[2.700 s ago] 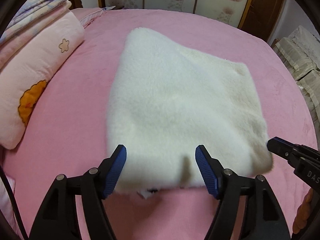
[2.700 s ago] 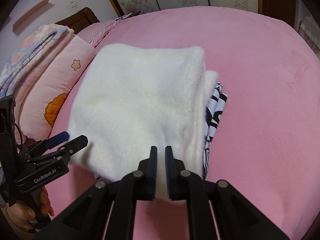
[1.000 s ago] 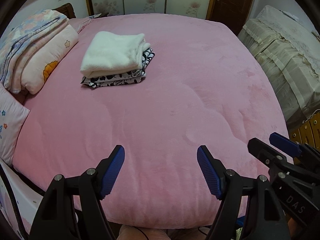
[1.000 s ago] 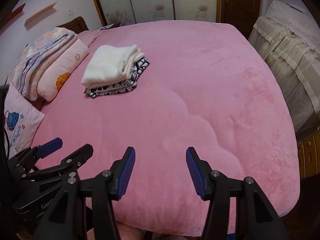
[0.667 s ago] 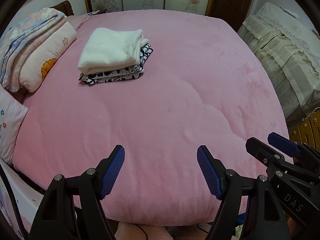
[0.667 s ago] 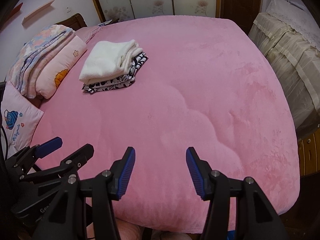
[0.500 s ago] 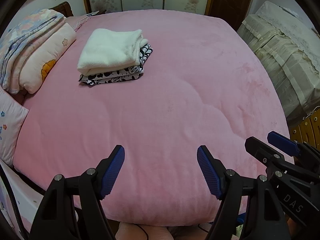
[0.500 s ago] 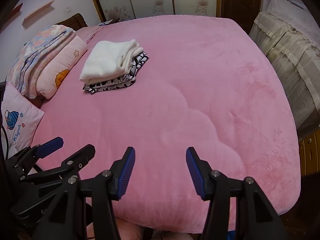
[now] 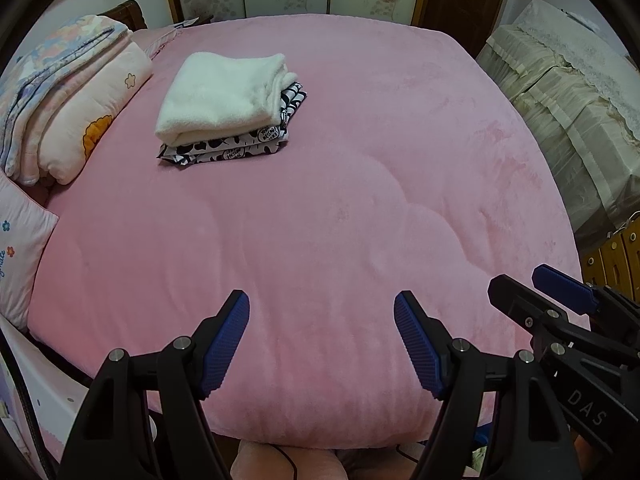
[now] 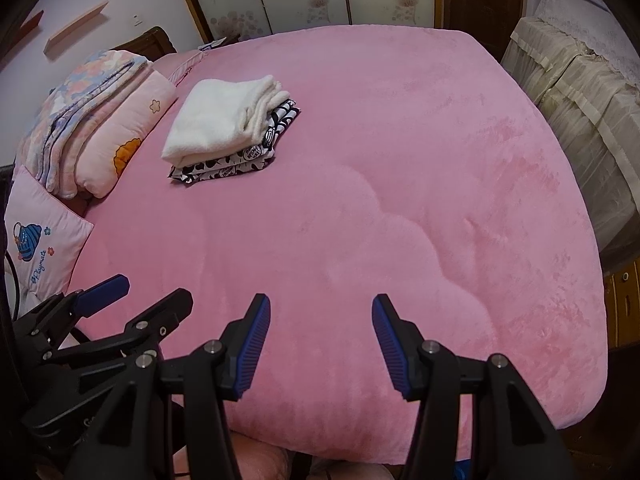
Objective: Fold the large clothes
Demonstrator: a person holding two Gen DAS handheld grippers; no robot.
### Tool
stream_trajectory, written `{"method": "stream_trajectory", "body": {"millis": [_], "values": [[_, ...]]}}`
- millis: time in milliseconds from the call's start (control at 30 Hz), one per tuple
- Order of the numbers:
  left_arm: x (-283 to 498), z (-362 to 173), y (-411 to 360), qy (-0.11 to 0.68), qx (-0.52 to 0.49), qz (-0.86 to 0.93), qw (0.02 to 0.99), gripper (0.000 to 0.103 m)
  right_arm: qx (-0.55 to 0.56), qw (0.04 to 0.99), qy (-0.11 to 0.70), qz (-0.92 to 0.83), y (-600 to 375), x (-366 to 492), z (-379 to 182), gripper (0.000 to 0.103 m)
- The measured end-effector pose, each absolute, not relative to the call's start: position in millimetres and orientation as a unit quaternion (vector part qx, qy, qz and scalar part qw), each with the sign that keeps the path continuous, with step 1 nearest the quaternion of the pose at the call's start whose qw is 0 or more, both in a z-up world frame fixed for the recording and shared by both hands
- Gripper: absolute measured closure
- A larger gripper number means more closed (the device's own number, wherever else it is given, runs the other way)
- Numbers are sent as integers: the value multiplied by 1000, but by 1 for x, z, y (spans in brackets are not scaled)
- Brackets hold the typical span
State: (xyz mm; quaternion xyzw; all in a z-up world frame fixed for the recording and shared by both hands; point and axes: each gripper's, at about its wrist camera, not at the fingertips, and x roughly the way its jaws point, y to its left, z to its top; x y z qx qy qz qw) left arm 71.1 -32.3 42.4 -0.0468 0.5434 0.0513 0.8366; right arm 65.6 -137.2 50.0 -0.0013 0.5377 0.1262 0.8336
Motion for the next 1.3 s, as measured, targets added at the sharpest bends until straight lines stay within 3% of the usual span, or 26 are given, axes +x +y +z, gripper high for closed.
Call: {"method": "stream_trajectory", "body": {"millis": [1300], "values": [[67,30,-35,560,-51,52,826,30,-2,826,549,130,-138,63,39,50]]}}
